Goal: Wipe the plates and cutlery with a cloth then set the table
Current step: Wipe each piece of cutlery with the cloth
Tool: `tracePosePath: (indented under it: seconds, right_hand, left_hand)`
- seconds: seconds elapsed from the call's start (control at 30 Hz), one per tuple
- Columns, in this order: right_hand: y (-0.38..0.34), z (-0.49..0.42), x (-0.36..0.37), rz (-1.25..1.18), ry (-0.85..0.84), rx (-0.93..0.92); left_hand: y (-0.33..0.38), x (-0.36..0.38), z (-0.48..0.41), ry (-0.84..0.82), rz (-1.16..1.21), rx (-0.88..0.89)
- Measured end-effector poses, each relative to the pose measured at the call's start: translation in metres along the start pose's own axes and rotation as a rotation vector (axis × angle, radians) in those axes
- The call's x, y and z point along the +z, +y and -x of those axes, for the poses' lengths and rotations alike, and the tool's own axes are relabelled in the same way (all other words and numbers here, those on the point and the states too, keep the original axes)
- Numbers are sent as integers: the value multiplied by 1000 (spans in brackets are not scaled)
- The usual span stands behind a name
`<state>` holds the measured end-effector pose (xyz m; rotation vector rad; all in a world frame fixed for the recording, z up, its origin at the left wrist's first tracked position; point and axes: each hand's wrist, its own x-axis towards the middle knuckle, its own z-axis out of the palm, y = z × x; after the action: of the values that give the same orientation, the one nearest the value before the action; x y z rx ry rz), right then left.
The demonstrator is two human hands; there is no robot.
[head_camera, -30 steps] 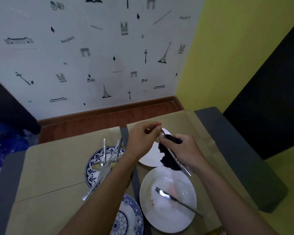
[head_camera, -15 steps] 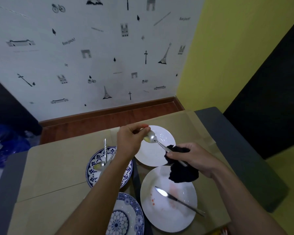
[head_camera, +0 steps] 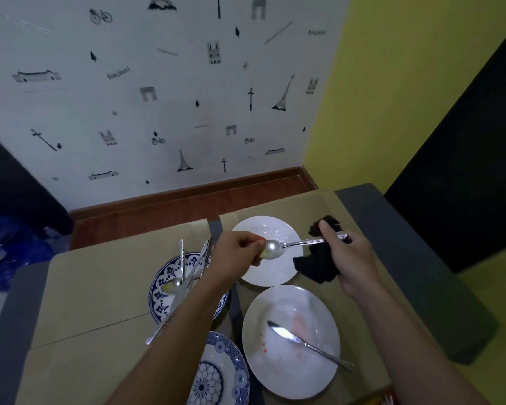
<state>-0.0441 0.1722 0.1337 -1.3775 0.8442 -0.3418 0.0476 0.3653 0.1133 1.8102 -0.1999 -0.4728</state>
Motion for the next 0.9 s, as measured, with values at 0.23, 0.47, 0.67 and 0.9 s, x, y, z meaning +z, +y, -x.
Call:
tracePosePath:
  seconds: [0.23,0.47,0.67,0.9]
  right_hand:
    - [15,4,19,23,-175,23]
    - [14,4,23,-81,-85,26]
    - [-4,-3,9,-195,71,-143]
    - [-2,1,8,-139,31,-251]
  left_hand:
    - [2,20,6,36,-84,50]
    - [3,18,8,-53,-123,15]
    - [-11,14,6,-43,-68,-27]
    - [-9,13,2,23,89,-73]
